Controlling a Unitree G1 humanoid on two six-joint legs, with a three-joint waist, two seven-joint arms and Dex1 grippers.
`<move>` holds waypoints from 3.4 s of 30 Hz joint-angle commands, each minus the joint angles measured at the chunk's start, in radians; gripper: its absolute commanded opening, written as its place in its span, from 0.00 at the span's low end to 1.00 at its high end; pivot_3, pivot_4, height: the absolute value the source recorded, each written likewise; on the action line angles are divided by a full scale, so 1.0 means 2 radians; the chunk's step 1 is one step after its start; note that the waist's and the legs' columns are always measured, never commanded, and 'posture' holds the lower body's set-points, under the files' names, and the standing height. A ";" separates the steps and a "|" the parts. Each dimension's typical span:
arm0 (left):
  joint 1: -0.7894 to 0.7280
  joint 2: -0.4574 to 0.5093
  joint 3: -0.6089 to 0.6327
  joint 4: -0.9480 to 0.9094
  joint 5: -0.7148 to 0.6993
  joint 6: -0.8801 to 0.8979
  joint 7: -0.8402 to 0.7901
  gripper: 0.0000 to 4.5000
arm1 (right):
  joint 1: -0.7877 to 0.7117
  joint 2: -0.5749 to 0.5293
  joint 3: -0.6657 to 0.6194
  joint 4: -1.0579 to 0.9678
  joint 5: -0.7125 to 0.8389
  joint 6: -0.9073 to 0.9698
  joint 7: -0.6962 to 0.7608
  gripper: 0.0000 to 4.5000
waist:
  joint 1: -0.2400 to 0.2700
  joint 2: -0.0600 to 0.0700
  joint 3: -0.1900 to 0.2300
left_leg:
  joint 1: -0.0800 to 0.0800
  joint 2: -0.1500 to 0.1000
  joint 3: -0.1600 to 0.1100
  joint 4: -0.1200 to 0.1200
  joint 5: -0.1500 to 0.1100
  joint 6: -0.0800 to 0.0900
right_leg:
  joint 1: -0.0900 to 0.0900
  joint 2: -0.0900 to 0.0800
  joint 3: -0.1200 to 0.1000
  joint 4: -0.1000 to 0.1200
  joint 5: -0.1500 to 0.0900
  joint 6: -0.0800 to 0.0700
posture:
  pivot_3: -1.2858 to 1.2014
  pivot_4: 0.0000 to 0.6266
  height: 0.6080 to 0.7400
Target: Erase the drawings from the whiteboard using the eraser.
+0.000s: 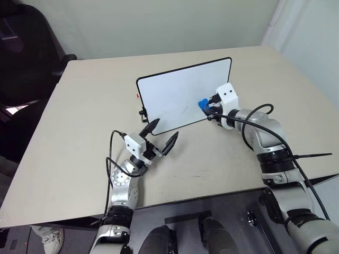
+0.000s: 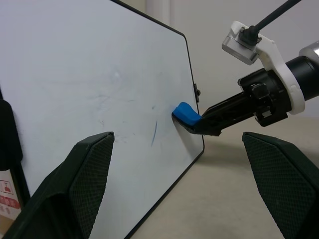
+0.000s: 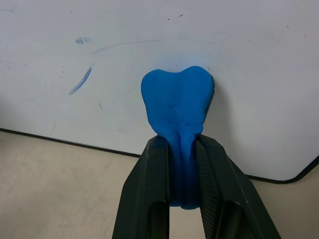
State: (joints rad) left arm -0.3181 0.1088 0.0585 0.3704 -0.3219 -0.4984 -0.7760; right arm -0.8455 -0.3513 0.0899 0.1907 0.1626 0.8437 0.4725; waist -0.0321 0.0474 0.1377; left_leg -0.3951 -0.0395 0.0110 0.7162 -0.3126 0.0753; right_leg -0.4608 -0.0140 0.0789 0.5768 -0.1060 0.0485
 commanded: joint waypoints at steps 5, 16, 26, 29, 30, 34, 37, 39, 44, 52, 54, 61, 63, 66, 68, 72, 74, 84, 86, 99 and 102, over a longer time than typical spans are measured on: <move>0.003 -0.001 -0.003 -0.002 -0.004 -0.002 0.001 1.00 | -0.034 0.001 -0.021 -0.019 0.010 -0.009 0.000 0.10 | 0.000 0.000 0.000 | 0.000 0.000 0.000 0.000 0.000 0.000 | 0.000 0.000 0.000 0.000 0.000 0.000 | 0.52 0.24 0.90; -0.003 -0.005 -0.005 0.012 -0.001 -0.005 -0.001 1.00 | -0.040 0.024 -0.019 -0.085 0.040 0.017 0.008 0.10 | 0.001 0.000 0.000 | -0.002 0.000 0.000 0.000 0.001 -0.001 | -0.002 0.000 0.000 0.001 0.000 -0.001 | 0.52 0.24 0.90; 0.001 -0.006 -0.003 0.007 0.001 -0.008 0.006 1.00 | -0.008 0.024 0.015 -0.018 0.019 -0.005 0.011 0.10 | 0.002 0.000 0.000 | -0.002 0.000 0.000 0.000 0.001 -0.001 | -0.002 0.000 0.000 0.001 0.000 0.000 | 0.52 0.24 0.90; 0.003 -0.005 -0.002 0.004 0.000 -0.009 0.007 1.00 | -0.010 0.024 0.029 -0.014 0.018 -0.007 0.024 0.10 | 0.001 0.000 0.000 | -0.002 0.000 0.000 0.000 0.001 -0.001 | -0.002 0.000 0.000 0.001 0.000 0.000 | 0.52 0.24 0.90; 0.003 -0.004 -0.002 0.003 0.000 -0.009 0.007 1.00 | -0.012 0.024 0.031 -0.013 0.017 -0.009 0.027 0.10 | 0.001 0.000 0.000 | -0.002 0.000 0.000 0.000 0.001 -0.001 | -0.002 0.000 0.000 0.001 0.001 0.000 | 0.52 0.24 0.90; 0.005 -0.003 -0.003 0.001 0.000 -0.009 0.009 1.00 | -0.023 0.024 0.044 -0.010 0.014 -0.010 0.043 0.10 | 0.001 0.000 0.000 | -0.002 0.000 0.000 0.000 0.001 -0.001 | -0.002 0.000 0.000 0.001 0.001 0.000 | 0.52 0.24 0.90; 0.005 -0.003 -0.003 -0.001 0.000 -0.009 0.009 1.00 | -0.037 0.028 0.041 -0.011 0.013 -0.019 0.043 0.10 | 0.001 0.000 0.000 | -0.002 0.000 0.000 0.000 0.001 -0.001 | -0.002 0.000 0.000 0.001 0.001 0.000 | 0.52 0.24 0.90; 0.007 -0.003 -0.004 -0.003 0.000 -0.009 0.011 1.00 | -0.052 0.031 0.032 -0.012 0.016 -0.019 0.040 0.10 | 0.000 0.000 0.000 | -0.002 0.000 0.000 0.000 0.001 -0.001 | -0.002 0.000 0.000 0.001 0.001 -0.001 | 0.52 0.24 0.90; 0.010 -0.003 -0.005 -0.008 0.000 -0.007 0.012 1.00 | -0.070 0.030 0.016 -0.020 0.021 -0.020 0.034 0.10 | -0.001 0.000 0.000 | -0.002 0.000 0.000 0.000 0.001 -0.001 | -0.002 0.000 0.000 0.001 0.001 -0.001 | 0.52 0.24 0.90; 0.012 -0.004 -0.006 -0.010 -0.001 -0.005 0.011 1.00 | -0.053 0.030 0.029 0.000 0.012 -0.012 0.034 0.10 | -0.001 0.000 0.000 | -0.002 0.000 0.000 0.000 0.001 -0.001 | -0.002 0.000 0.000 0.001 0.001 -0.001 | 0.52 0.24 0.90; 0.011 -0.004 -0.007 -0.009 -0.001 -0.006 0.010 1.00 | -0.041 0.034 0.040 0.003 0.010 -0.009 0.038 0.10 | -0.001 0.000 0.000 | -0.002 0.000 0.000 0.000 0.001 -0.001 | -0.002 0.000 0.000 0.001 0.001 -0.001 | 0.52 0.24 0.90; 0.009 -0.005 -0.007 -0.006 0.000 -0.009 0.008 1.00 | -0.032 0.057 0.070 0.044 -0.012 -0.003 0.024 0.10 | -0.001 0.000 0.000 | -0.002 0.000 0.000 0.000 0.002 -0.001 | -0.002 0.000 0.000 0.001 0.001 -0.001 | 0.52 0.24 0.90; 0.008 -0.005 -0.007 -0.005 0.000 -0.010 0.008 1.00 | -0.035 0.063 0.068 0.051 -0.016 -0.002 0.020 0.10 | -0.001 0.000 0.000 | -0.002 0.000 0.000 0.000 0.002 -0.001 | -0.002 0.000 0.000 0.001 0.001 -0.001 | 0.52 0.24 0.90; 0.007 -0.006 -0.007 -0.005 0.001 -0.010 0.010 1.00 | -0.039 0.065 0.063 0.050 -0.015 -0.002 0.022 0.10 | -0.001 0.000 0.000 | -0.002 0.000 0.000 0.001 0.002 -0.001 | -0.002 0.000 0.000 0.001 0.001 -0.001 | 0.52 0.24 0.90; 0.007 -0.006 -0.007 -0.006 0.001 -0.010 0.011 1.00 | -0.046 0.060 0.055 0.049 -0.015 -0.010 0.021 0.10 | -0.001 0.000 0.000 | -0.002 0.000 0.000 0.001 0.002 -0.001 | -0.002 0.000 0.000 0.001 0.001 -0.001 | 0.52 0.24 0.90; 0.006 -0.004 -0.005 -0.005 0.000 -0.009 0.011 1.00 | -0.068 0.054 0.032 0.059 -0.010 -0.017 0.012 0.10 | -0.001 -0.001 0.000 | -0.003 0.000 0.000 0.001 0.002 -0.001 | -0.002 0.000 0.000 0.001 0.002 -0.002 | 0.52 0.24 0.90; 0.005 -0.004 -0.005 -0.004 0.000 -0.009 0.011 1.00 | -0.074 0.049 0.025 0.067 -0.012 -0.020 0.007 0.10 | -0.001 -0.001 0.000 | -0.003 0.000 0.000 0.001 0.003 -0.001 | -0.002 0.000 0.000 0.001 0.002 -0.002 | 0.52 0.24 0.90; 0.000 -0.004 -0.005 0.003 -0.002 -0.009 0.007 1.00 | -0.083 0.046 0.012 0.026 -0.004 -0.008 0.003 0.10 | -0.001 -0.001 0.000 | -0.003 0.000 0.000 0.001 0.004 -0.001 | -0.003 0.000 0.000 0.001 0.005 -0.003 | 0.52 0.24 0.90; -0.002 -0.004 -0.004 0.006 -0.002 -0.009 0.007 1.00 | -0.082 0.043 0.011 0.025 -0.007 -0.008 0.002 0.10 | -0.001 -0.001 0.000 | -0.003 0.000 0.000 0.001 0.004 0.000 | -0.003 0.000 0.000 0.001 0.005 -0.003 | 0.52 0.24 0.90; -0.014 -0.006 -0.002 0.021 0.000 -0.017 0.007 1.00 | -0.070 0.055 0.036 0.049 -0.017 -0.002 0.007 0.10 | 0.000 -0.001 0.000 | -0.003 0.000 0.000 0.001 0.005 0.001 | -0.003 0.000 0.000 0.001 0.006 -0.003 | 0.52 0.24 0.90; -0.012 -0.005 -0.002 0.018 -0.001 -0.017 0.007 1.00 | -0.069 0.058 0.042 0.074 -0.027 0.005 0.004 0.10 | 0.000 -0.001 0.000 | -0.003 0.000 0.000 0.001 0.005 0.002 | -0.003 0.000 0.000 0.001 0.007 -0.004 | 0.52 0.24 0.90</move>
State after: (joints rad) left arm -0.3421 0.1058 0.0580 0.4133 -0.3194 -0.5158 -0.7616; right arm -0.9663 -0.2450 0.1625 0.3198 0.1246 0.8475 0.4996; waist -0.0327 0.0450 0.1382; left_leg -0.4015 -0.0389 0.0109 0.7174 -0.3027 0.0785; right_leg -0.4663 -0.0137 0.0783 0.5790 -0.0925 0.0412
